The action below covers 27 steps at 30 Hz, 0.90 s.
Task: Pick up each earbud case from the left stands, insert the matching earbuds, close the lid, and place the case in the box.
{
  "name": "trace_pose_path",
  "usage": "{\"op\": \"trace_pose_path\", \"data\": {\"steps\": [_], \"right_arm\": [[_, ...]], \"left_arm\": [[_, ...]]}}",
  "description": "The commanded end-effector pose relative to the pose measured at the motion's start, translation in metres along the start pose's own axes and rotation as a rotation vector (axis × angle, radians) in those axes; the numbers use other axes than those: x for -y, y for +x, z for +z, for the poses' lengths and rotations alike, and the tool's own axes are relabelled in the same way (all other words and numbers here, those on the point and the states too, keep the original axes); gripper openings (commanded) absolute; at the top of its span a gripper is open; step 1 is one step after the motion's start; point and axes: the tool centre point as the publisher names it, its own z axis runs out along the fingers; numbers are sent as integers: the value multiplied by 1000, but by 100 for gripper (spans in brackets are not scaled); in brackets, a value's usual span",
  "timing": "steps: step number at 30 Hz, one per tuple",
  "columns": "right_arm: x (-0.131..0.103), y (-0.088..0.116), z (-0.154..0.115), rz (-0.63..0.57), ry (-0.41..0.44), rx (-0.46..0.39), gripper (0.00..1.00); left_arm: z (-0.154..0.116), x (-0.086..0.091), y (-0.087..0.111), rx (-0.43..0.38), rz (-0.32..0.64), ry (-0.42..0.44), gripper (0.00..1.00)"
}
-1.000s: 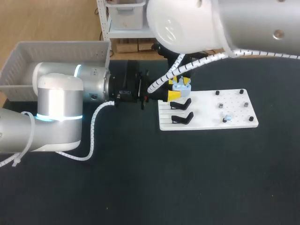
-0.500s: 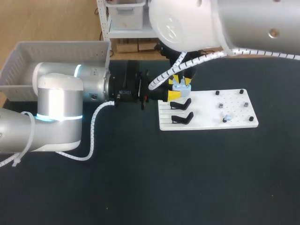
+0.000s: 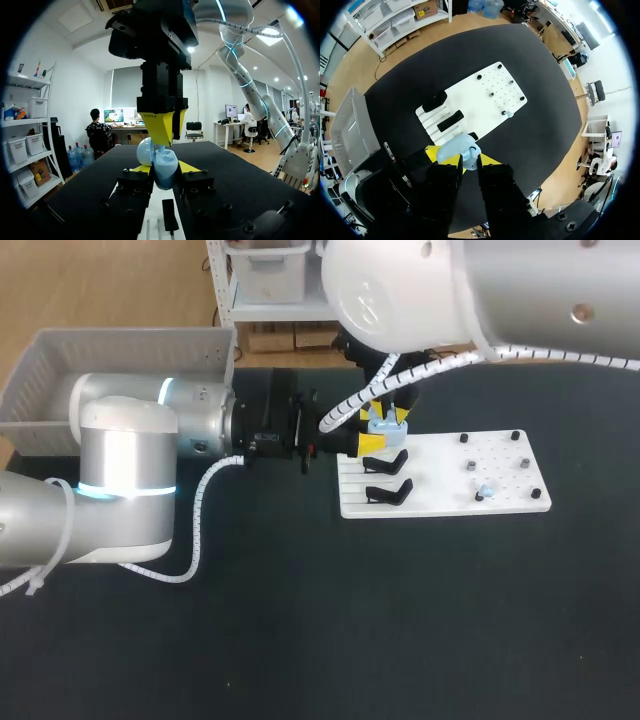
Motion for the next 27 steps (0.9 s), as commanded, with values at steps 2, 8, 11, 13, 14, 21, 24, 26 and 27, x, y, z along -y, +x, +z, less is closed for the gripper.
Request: {"op": "trace_pose_path", "data": {"steps": [2,8,11,13,14,21,24,26,27], "right_arm": [[-1,-1,2,3,3,3,0],[0,0,1,5,0,4,78],[4,3,-5,3,-21,9,100],[11,8,-11,2,-37,9,100],[16,11,-14,5,-54,3,100],[57,20,-22,-35,-211,-28,87],[77,16,-18,-74,-285,13,78],[88,13,-14,-103,-366,13,60],[93,11,-11,-126,-377,26,54]], "left_arm": [[0,-1,0,0,0,3,0],[0,-1,0,0,0,3,0],[0,-1,0,0,0,3,0],[0,-1,0,0,0,3,0],[0,-1,0,0,0,3,0],[0,-1,0,0,0,3,0],[0,-1,0,0,0,3,0],[0,-1,0,0,0,3,0],[0,-1,0,0,0,3,0]]}}
